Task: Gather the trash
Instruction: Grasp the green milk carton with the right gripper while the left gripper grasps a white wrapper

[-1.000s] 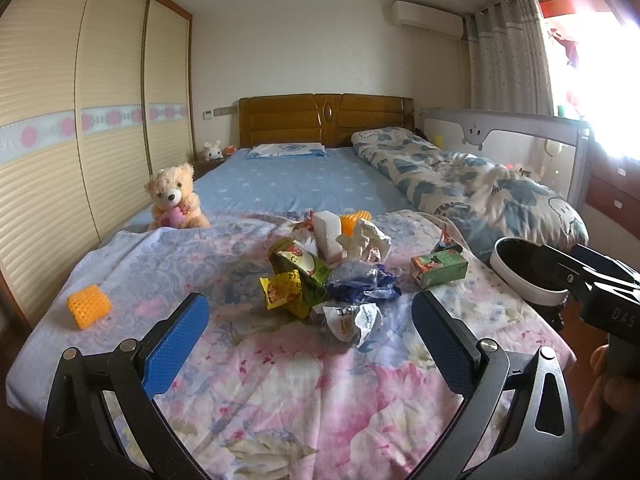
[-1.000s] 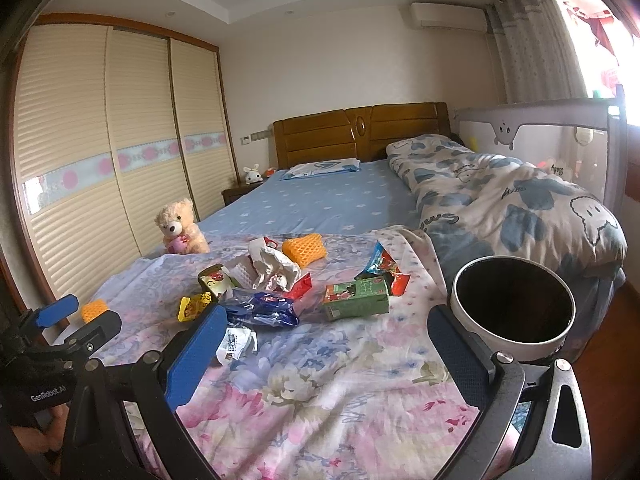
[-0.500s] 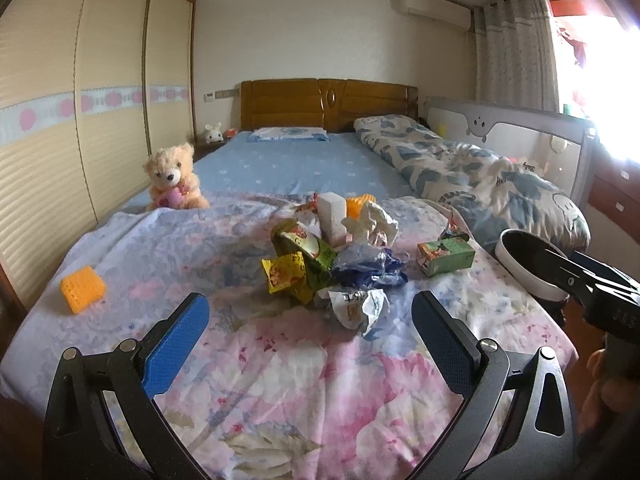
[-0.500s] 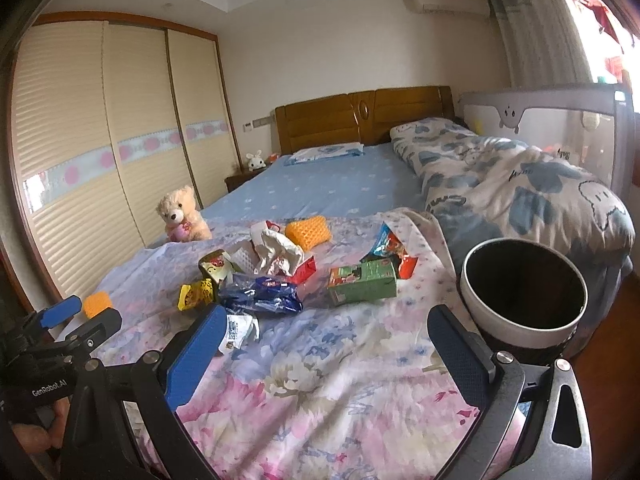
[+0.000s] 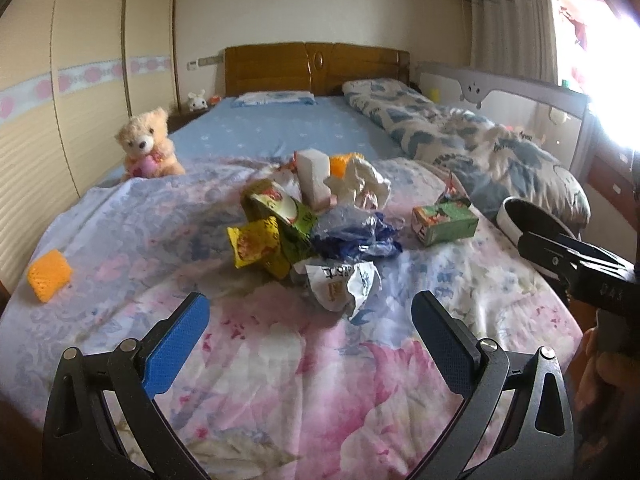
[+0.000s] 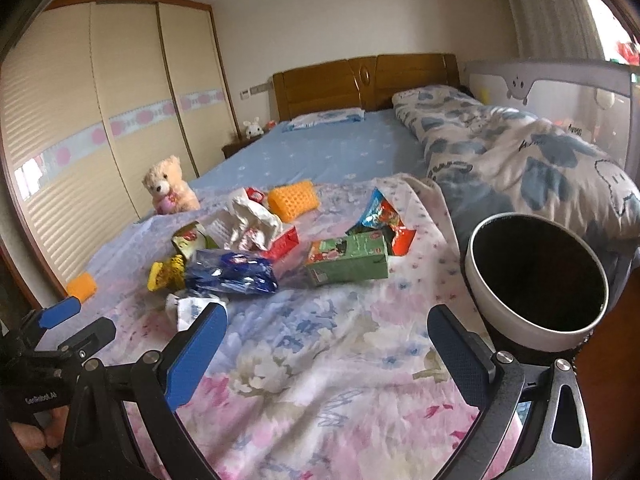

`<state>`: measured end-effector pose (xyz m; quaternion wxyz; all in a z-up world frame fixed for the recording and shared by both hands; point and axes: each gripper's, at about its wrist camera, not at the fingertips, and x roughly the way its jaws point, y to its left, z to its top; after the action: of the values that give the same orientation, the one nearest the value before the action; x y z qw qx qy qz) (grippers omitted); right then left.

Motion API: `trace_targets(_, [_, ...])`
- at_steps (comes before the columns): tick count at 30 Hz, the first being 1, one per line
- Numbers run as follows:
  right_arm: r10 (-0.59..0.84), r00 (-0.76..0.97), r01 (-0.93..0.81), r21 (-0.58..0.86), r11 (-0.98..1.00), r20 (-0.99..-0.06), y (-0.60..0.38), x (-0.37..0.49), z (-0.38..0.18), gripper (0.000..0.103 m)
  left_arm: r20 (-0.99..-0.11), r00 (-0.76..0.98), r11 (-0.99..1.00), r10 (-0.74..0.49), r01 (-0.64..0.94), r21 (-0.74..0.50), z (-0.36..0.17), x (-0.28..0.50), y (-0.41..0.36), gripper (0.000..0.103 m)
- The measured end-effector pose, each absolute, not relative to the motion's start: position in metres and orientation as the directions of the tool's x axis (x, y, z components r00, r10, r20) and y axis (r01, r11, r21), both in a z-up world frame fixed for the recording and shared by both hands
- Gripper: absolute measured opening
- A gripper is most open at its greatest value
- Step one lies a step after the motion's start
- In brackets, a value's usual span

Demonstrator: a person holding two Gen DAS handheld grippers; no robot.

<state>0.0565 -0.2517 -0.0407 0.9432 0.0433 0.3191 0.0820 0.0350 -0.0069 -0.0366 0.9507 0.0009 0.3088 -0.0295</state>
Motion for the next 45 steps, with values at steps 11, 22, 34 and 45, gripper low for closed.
trace_targets(11, [0.186,0.707,-0.130,0.133,0.983,-0.682,-0.253,0.111,-0.067,0.101,-0.671,0.740,0.999,-0.044,0.042,-0.019,-0.061,0.076,-0.011,0.102])
trace_targets(22, [0.138,0.630,-0.122,0.078,0.989,-0.764,-0.242,0.171,-0.094,0.101,-0.731,0.679,0.998,-0.062,0.054,-0.035,-0.078,0.111,-0.016,0.102])
trace_targets(34, [0.135,0.574,-0.133,0.071,0.989,-0.807,-0.238,0.201,-0.108,0.095,-0.766,0.632,0.992,-0.118,0.114,-0.059,-0.094,0.121,-0.026,0.036])
trace_targets(45, [0.173,0.611,-0.122,0.124,0.985,-0.772,-0.253,0.163,-0.094,0.093,-0.731,0.653,0.977,-0.196,0.191,-0.091,-0.083,0.101,-0.039,0.010])
